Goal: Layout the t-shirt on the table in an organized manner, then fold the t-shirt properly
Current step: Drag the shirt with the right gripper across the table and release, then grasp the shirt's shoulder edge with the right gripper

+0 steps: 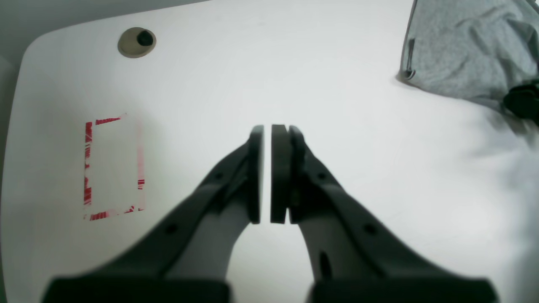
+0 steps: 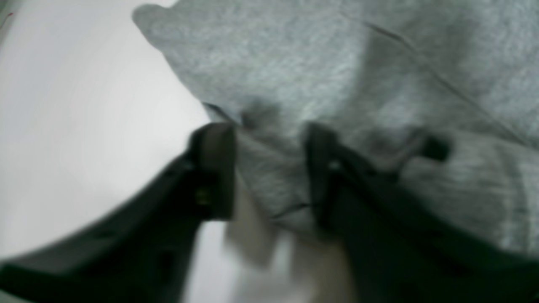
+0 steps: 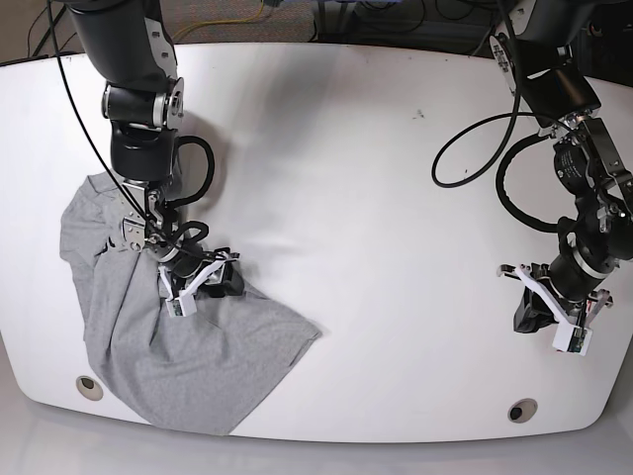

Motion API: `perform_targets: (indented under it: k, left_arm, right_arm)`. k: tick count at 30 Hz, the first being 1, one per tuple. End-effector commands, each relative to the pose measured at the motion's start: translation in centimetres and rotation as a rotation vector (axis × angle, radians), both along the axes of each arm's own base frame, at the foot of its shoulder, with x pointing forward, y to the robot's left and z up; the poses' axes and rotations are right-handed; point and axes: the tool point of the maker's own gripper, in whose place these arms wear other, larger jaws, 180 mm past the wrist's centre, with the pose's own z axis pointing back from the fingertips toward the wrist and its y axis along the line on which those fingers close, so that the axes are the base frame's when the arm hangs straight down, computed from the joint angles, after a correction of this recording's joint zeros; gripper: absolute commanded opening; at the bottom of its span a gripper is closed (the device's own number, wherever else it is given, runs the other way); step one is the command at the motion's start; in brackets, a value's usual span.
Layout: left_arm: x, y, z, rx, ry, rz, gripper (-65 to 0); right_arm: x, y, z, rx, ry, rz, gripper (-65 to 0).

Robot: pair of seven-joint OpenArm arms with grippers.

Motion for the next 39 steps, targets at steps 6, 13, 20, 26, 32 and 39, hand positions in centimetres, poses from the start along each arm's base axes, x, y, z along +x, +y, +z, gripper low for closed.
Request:
perform_targets:
  k: [6,13,20,26,32,39]
  left_arm:
    - [0.5,0.1,2.1,-0.001,-0.067,-0.004,-63.7]
    - [0.5,0.5,2.2,0.011,-0.067,-0.001,-63.7]
    - [0.5,0.8,2.2,0.02,-0.064,0.003,-63.7]
    - [0.5,1.0,2.3,0.02,-0.065,0.006,-63.7]
    - [0.3,1.9,2.5,0.011,-0.071,0.033,-63.7]
    - [0.3,2.5,2.6,0.005,-0.075,0.052,-63.7]
  right_arm:
    - [-3.1,2.9,-2.6,-0.084,0.107,0.153,-59.8]
    - [-7.3,8.2,-2.6,-0.144,0.094,0.303,-59.9]
    - [-11.3,12.3,-0.2,-0.184,0.067,0.385,-59.9]
    - [-14.8,15.8,1.6,-0.192,0.049,0.457,-59.9]
    - [-18.5,19.3,3.1,-0.196,0.036,0.553,-59.9]
    - [-21.7,21.5,4.1,-0.197,0.046,0.621,-59.5]
